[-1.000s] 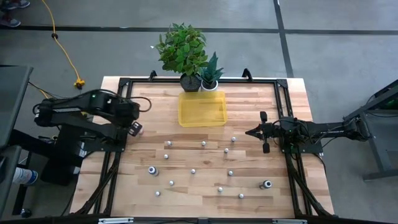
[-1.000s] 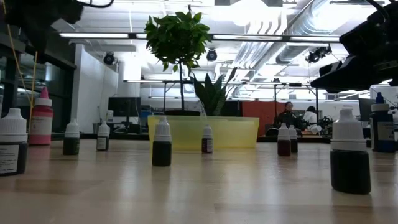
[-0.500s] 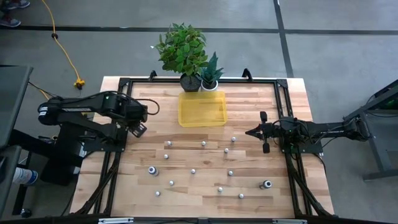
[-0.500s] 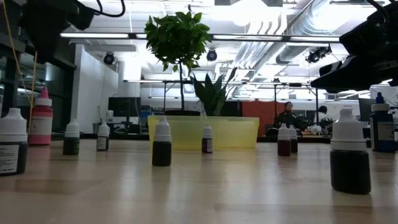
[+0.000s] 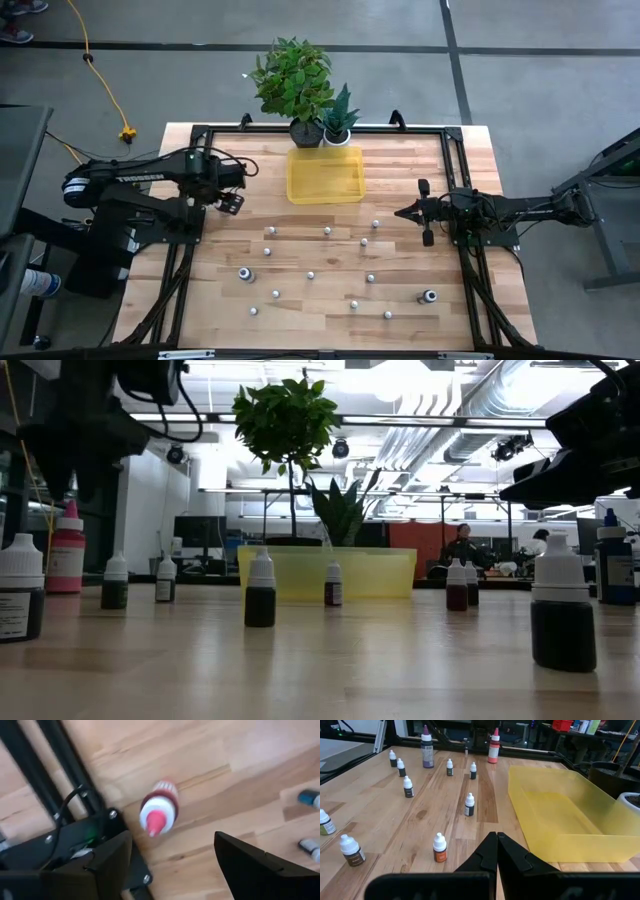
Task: Pick & Place food coloring
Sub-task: Put the large pink food coloring bottle into the yellow bin
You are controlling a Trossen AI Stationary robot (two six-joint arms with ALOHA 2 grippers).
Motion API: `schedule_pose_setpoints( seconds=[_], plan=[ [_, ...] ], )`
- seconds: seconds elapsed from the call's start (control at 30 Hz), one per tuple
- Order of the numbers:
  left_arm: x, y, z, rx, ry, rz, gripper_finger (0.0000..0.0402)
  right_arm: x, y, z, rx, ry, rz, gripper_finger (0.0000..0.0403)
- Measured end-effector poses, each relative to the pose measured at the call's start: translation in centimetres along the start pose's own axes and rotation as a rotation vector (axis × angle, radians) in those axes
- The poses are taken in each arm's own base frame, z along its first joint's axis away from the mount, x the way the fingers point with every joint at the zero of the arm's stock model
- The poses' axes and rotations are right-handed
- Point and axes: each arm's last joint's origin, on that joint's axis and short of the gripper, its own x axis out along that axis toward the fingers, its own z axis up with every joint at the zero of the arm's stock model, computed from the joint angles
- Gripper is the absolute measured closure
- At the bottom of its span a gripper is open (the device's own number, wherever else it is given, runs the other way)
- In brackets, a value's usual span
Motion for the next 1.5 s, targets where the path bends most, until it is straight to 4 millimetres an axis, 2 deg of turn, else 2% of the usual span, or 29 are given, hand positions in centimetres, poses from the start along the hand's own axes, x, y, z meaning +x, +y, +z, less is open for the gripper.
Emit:
schedule_pose_setpoints(
  seconds=[0.2, 0.3, 0.67, 0.97, 1.13, 1.5],
  plan=[
    [1.9, 0.2, 0.5, -0.026, 0.007, 0.095, 0.0124, 0.0, 0.0, 0.0, 0.000, 0.000, 0.000, 0.0402],
    [2.6, 0.1, 0.8, -0.031, 0.016, 0.080, 0.0124, 0.0, 0.0, 0.0, 0.000, 0.000, 0.000, 0.0402],
    [2.7, -0.1, 0.9, -0.027, 0.032, 0.054, 0.0131, 0.0, 0.0, 0.0, 0.000, 0.000, 0.000, 0.0402],
    [2.7, 0.1, 1.0, -0.019, 0.016, 0.083, 0.0200, 0.0, 0.0, 0.0, 0.000, 0.000, 0.000, 0.0402],
    [2.7, 0.3, 1.1, -0.021, 0.008, 0.094, 0.0223, 0.0, 0.0, 0.0, 0.000, 0.000, 0.000, 0.0402],
    [2.7, 0.2, 1.1, -0.018, 0.028, 0.076, 0.0228, 0.0, 0.0, 0.0, 0.000, 0.000, 0.000, 0.0402]
  ],
)
